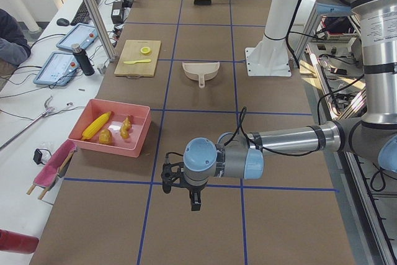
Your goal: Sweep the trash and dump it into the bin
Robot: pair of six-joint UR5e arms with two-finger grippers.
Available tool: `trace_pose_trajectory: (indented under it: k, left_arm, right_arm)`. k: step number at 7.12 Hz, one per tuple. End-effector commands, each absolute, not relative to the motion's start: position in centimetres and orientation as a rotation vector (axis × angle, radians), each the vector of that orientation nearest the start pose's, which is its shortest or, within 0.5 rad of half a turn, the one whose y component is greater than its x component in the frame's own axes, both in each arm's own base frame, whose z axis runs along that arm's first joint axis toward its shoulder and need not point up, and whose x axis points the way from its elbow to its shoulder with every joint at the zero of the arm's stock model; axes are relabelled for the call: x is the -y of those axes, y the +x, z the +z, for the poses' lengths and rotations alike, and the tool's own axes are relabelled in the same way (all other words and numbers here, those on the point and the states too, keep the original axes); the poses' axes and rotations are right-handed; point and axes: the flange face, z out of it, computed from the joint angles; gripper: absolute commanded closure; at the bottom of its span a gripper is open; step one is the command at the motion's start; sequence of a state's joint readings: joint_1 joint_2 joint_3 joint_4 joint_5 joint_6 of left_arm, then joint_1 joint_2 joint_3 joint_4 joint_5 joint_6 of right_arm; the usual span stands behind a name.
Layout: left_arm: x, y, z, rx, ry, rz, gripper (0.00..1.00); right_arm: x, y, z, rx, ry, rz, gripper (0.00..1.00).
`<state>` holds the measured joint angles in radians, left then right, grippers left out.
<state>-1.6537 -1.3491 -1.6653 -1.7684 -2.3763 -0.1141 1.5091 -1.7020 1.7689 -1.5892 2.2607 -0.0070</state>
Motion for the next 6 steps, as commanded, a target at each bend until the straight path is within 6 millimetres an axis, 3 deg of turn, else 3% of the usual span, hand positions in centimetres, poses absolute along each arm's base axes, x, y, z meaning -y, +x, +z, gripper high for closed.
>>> trace_pose_trajectory:
  k: [1,2,3,4,6]
  left_arm:
    - [39.5,-9.5,68.1,-0.810,0.071,-0.153,0.01]
    - [40.8,-9.4,65.8,-0.810,0.106,-0.136,0.01]
    - [40.5,-9.2,64.5,-0.840,0.124,-0.126,0.01]
    - [36.6,-8.9,65.7,-0.845,0.089,-0.144,0.01]
    - [34.5,-8.8,65.4,-0.839,0.082,-0.148,0.01]
  right_arm:
    - [44.4,4.3,63.1,0.690,0.024,-0.078,0.00]
    - [44.5,4.3,63.1,0.690,0.024,-0.076,0.00]
    - [44.5,4.3,63.1,0.690,0.024,-0.076,0.00]
    - [44.6,4.3,63.1,0.691,0.024,-0.076,0.00]
    - [44.7,4.2,62.9,0.694,0.026,-0.076,0.00]
